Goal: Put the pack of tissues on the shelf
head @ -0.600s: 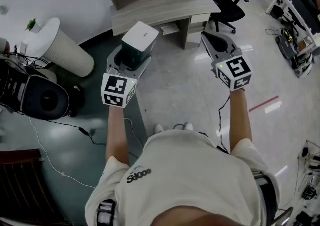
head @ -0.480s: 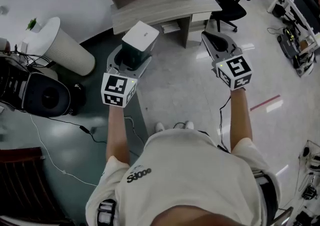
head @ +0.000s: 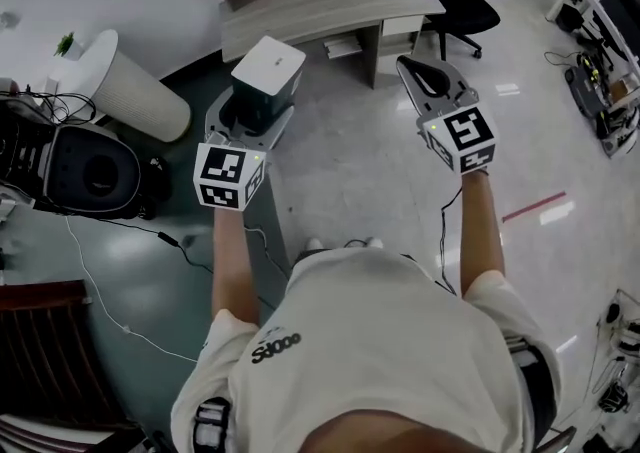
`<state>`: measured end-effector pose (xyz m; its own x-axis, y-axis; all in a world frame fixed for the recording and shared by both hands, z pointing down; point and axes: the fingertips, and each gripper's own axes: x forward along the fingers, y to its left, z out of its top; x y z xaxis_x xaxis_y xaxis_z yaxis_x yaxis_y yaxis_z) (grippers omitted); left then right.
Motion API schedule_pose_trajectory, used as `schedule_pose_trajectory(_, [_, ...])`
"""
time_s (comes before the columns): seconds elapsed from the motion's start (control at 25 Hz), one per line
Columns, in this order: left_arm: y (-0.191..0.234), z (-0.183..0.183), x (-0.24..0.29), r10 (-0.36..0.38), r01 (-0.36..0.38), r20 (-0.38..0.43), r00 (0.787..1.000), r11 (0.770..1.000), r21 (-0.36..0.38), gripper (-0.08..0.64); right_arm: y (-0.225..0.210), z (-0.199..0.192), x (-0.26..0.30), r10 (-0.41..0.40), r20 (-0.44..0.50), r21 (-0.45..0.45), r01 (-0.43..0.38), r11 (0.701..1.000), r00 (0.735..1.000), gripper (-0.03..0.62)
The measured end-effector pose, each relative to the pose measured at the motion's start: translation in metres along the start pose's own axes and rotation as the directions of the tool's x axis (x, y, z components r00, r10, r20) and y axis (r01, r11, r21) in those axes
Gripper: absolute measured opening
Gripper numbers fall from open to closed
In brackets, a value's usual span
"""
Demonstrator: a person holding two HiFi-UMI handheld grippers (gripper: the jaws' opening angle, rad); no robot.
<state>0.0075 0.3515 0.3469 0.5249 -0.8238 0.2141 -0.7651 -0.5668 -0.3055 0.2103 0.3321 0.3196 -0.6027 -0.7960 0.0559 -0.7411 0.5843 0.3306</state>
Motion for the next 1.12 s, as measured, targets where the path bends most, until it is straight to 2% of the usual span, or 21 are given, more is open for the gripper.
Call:
schedule_pose_trajectory(0.28, [-0.030,-0.005,0.025,0.022,-0.022,-0.056,0.998,1.000,-0.001,0.380,-0.042,-0.027,-0.004,-0.001,0.058,0.102,-0.005,0.995,0.998,0.006])
schedule_pose_trajectory(0.56, [-0.017,-0.009,0.050,0.045,-0.046,-0.082,0.996,0.999,-0.010,0.380,-0.069,-0.050,0.019,0.015,0.033,0.124,-0.019,0.992,0.999,0.006])
schedule_pose_trajectory(0.72, [0.017,-0.026,0.073,0.036,-0.038,-0.076,0.997,0.999,-0.026,0.380,-0.071,-0.059,0.059,0.012,0.008,0.120,-0.013,0.993,1.000,0.006])
schedule_pose_trajectory(0.92, [0.080,-0.055,0.122,0.029,-0.037,-0.087,0.996,0.995,-0.096,0.380,-0.097,-0.060,0.124,-0.028,-0.023,0.112,0.031,0.993,0.999,0.006])
schedule_pose_trajectory(1.12, [0.166,-0.053,0.157,0.030,-0.034,-0.038,0.999,0.994,-0.106,0.380,-0.117,-0.045,0.212,-0.045,-0.085,0.111,0.054,0.992,0.995,0.006])
